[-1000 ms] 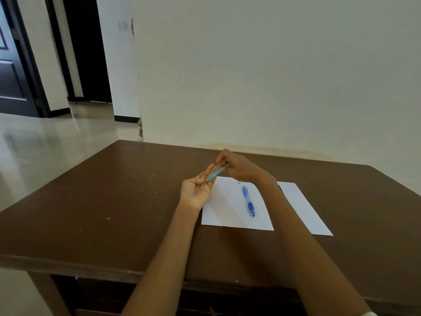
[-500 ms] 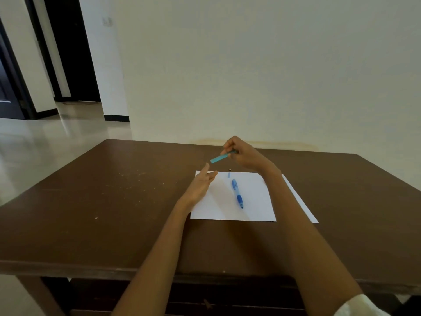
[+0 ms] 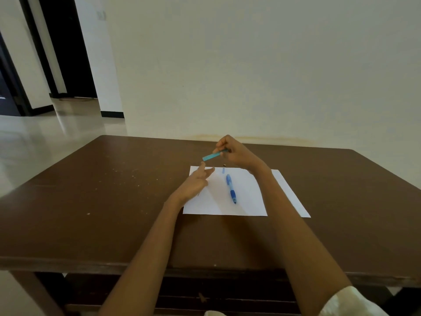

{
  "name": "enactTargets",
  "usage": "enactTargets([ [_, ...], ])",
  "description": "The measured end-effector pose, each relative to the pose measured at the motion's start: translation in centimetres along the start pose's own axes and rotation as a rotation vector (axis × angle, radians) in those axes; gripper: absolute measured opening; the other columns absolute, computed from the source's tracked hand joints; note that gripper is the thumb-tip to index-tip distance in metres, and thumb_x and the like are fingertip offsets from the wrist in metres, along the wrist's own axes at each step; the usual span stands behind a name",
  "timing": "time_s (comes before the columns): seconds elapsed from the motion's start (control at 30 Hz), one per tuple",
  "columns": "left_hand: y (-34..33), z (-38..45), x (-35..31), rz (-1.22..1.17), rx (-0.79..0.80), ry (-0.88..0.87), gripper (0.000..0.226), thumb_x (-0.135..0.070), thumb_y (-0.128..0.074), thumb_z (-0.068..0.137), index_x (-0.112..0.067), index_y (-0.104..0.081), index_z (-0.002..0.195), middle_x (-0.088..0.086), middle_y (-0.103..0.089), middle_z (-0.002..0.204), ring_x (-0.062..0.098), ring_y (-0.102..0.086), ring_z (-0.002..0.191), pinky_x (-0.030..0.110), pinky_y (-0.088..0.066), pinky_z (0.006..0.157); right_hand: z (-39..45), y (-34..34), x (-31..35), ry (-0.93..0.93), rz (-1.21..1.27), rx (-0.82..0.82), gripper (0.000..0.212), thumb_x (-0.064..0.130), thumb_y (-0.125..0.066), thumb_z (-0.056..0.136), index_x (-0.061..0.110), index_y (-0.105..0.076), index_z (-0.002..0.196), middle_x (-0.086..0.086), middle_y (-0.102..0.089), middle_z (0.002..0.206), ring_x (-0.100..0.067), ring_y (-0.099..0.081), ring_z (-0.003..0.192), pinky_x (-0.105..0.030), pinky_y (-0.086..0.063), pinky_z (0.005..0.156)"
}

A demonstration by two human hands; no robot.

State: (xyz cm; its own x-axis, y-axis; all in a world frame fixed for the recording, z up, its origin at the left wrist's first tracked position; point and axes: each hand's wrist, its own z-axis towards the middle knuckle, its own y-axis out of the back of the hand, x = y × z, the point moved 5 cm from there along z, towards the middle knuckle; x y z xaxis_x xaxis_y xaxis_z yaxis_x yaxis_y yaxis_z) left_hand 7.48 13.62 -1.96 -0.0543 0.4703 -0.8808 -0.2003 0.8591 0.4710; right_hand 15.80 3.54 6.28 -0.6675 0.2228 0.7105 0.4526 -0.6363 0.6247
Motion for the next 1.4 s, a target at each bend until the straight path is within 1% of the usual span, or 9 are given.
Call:
enactTargets([
  [0.13, 2.3, -0.4, -0.7, -0.456, -0.266, -0.119, 0.057, -0.012, -0.054, 0.092, -0.011, -0.03, 0.144, 0.007, -0.051, 0.137, 0.018, -0.047, 0.127, 0.035, -0.037, 0.105, -0.4, -1.4, -0.2, -0.058, 0.246, -0.024, 0.015, 0.0, -0.046, 0.092, 0.011, -0.043, 0.103, -0.007, -0.06, 0.107, -0.014, -0.055, 0.095, -0.019, -0.045, 0.075],
  [0.37, 4.2, -0.9, -0.2, -0.571, -0.587, -0.214, 0.027, -0.016, -0.061, 0.088, -0.005, -0.065, 0.112, -0.011, -0.068, 0.095, 0.007, -0.068, 0.085, 0.02, -0.056, 0.072, 0.1, -4.5, 0.3, -0.085, 0.467, 0.011, 0.015, 0.002, -0.052, 0.093, 0.006, -0.045, 0.106, -0.019, -0.058, 0.106, -0.024, -0.061, 0.095, -0.037, -0.051, 0.095],
  [0.5, 5.0, -0.9, 0.1, -0.539, -0.731, -0.193, 0.005, -0.02, -0.059, 0.09, -0.023, -0.063, 0.088, -0.006, -0.066, 0.085, 0.01, -0.064, 0.081, 0.017, -0.052, 0.066, 0.7, -5.7, 0.2, -0.1, 0.238, 0.012, 0.029, 0.003, -0.054, 0.091, 0.003, -0.053, 0.12, -0.016, -0.06, 0.119, -0.024, -0.059, 0.107, -0.035, -0.049, 0.096],
  [0.67, 5.7, -0.9, 0.7, -0.511, -0.89, -0.16, 0.006, -0.019, -0.052, 0.094, -0.024, -0.054, 0.091, -0.002, -0.068, 0.097, 0.008, -0.065, 0.092, 0.023, -0.053, 0.082, 1.8, -7.6, -0.6, -0.164, -0.407, -0.068, 0.029, 0.01, -0.05, 0.096, 0.006, -0.06, 0.123, -0.012, -0.061, 0.125, -0.024, -0.058, 0.113, -0.031, -0.043, 0.1],
  [0.83, 6.1, -0.7, 1.4, -0.489, -0.933, -0.13, 0.004, -0.019, -0.052, 0.094, -0.019, -0.055, 0.096, -0.004, -0.065, 0.091, 0.014, -0.065, 0.092, 0.033, -0.055, 0.083, 2.1, -9.1, -1.4, -0.34, -0.43, 0.021, 0.034, 0.027, -0.055, 0.094, 0.002, -0.064, 0.115, -0.014, -0.065, 0.115, -0.026, -0.063, 0.103, -0.03, -0.046, 0.093],
  [1.1, 5.7, -0.9, 1.1, -0.431, -0.891, -0.109, 0.003, -0.018, -0.054, 0.092, -0.02, -0.056, 0.093, 0.003, -0.066, 0.095, 0.018, -0.064, 0.09, 0.034, -0.056, 0.079, 2.1, -9.1, -1.8, -0.311, -0.356, -0.02, 0.024, 0.019, -0.06, 0.09, 0.004, -0.063, 0.108, -0.011, -0.062, 0.117, -0.022, -0.059, 0.106, -0.024, -0.041, 0.085],
  [1.2, 5.6, -0.9, 1.2, -0.427, -0.877, -0.101, 0.003, -0.017, -0.054, 0.092, -0.019, -0.057, 0.093, 0.004, -0.065, 0.092, 0.019, -0.064, 0.087, 0.034, -0.056, 0.077, 1.7, -8.4, -1.7, -0.29, -0.106, -0.101, 0.006, 0.014, -0.063, 0.086, 0.009, -0.059, 0.086, -0.013, -0.064, 0.099, -0.017, -0.059, 0.086, -0.025, -0.047, 0.077],
  [1.27, 5.4, -0.7, 1.3, -0.404, -0.863, -0.091, 0.004, -0.018, -0.054, 0.092, -0.018, -0.058, 0.095, 0.001, -0.064, 0.089, 0.014, -0.064, 0.08, 0.029, -0.055, 0.071, 1.5, -7.1, -1.4, -0.286, 0.136, -0.214, 0.014, 0.01, -0.061, 0.085, 0.013, -0.052, 0.074, -0.013, -0.065, 0.087, -0.014, -0.059, 0.071, -0.028, -0.054, 0.073],
  [1.4, 5.0, -0.3, 1.2, -0.321, -0.813, -0.101, 0.008, -0.018, -0.055, 0.092, -0.015, -0.059, 0.099, -0.004, -0.063, 0.081, 0.005, -0.062, 0.067, 0.018, -0.051, 0.06, 1.5, -5.0, -0.5, -0.23, 0.423, -0.28, 0.005, 0.007, -0.057, 0.082, 0.011, -0.056, 0.08, -0.011, -0.068, 0.08, -0.015, -0.06, 0.065, -0.024, -0.054, 0.065],
])
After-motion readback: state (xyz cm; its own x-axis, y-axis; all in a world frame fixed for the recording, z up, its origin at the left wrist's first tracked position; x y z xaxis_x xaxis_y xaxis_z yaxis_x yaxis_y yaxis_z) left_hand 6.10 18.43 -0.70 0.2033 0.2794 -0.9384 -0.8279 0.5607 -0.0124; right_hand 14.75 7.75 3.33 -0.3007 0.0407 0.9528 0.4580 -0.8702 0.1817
